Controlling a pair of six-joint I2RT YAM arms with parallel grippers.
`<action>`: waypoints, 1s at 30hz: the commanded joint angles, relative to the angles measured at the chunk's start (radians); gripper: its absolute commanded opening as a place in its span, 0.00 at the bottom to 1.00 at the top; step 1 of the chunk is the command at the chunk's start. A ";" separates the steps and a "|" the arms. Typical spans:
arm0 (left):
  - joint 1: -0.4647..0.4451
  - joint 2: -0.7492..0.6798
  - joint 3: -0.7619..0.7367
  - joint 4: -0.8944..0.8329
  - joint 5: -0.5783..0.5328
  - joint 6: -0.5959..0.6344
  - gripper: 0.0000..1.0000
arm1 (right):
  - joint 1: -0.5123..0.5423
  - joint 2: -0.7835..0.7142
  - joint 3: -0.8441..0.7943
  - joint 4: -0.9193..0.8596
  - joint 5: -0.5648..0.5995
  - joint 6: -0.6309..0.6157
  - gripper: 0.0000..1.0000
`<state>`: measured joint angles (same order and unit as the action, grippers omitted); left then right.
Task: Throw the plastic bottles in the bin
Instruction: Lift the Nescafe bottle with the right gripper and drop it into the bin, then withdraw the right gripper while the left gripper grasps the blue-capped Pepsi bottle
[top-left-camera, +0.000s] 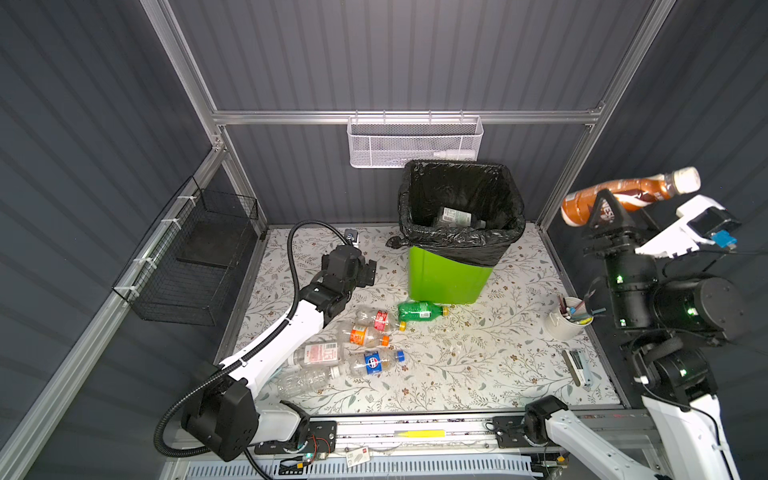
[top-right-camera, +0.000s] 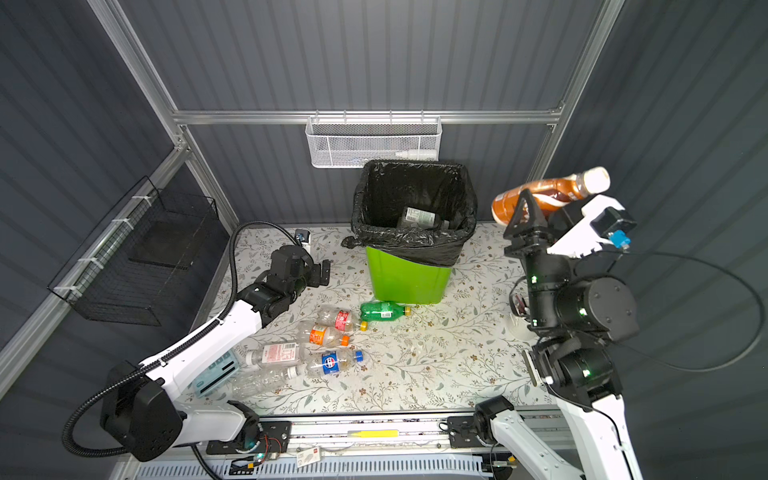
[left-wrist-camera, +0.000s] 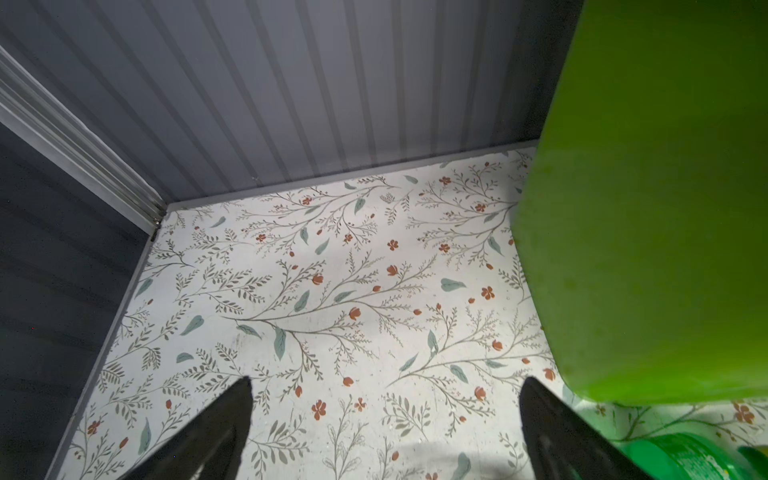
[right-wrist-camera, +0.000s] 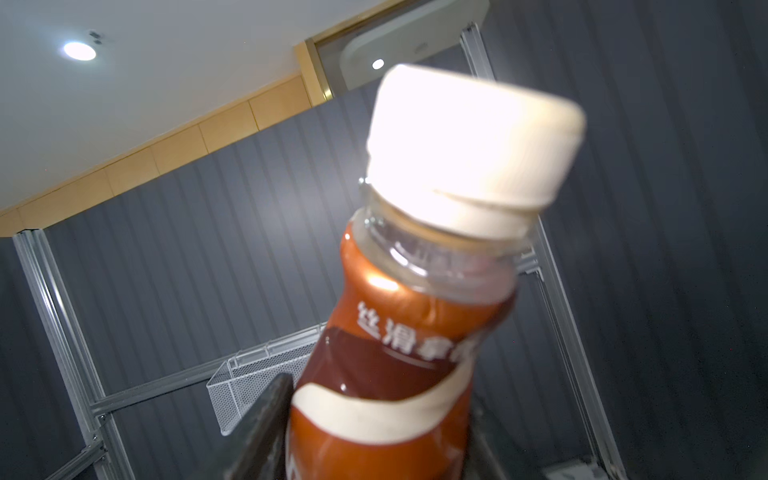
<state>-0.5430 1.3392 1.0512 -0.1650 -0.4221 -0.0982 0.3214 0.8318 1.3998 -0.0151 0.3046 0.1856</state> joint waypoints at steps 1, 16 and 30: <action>0.007 -0.029 -0.022 -0.029 0.061 0.020 1.00 | -0.002 0.156 0.064 0.015 -0.161 -0.060 0.59; -0.194 -0.051 -0.006 -0.255 -0.054 0.205 1.00 | -0.010 0.359 0.208 -0.228 -0.193 -0.050 0.99; -0.458 0.166 0.127 -0.769 0.097 0.346 0.99 | -0.195 0.112 -0.165 -0.160 -0.223 0.147 0.99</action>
<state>-0.9768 1.4837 1.1412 -0.7635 -0.3897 0.2050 0.1482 0.9569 1.2774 -0.1623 0.0856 0.2714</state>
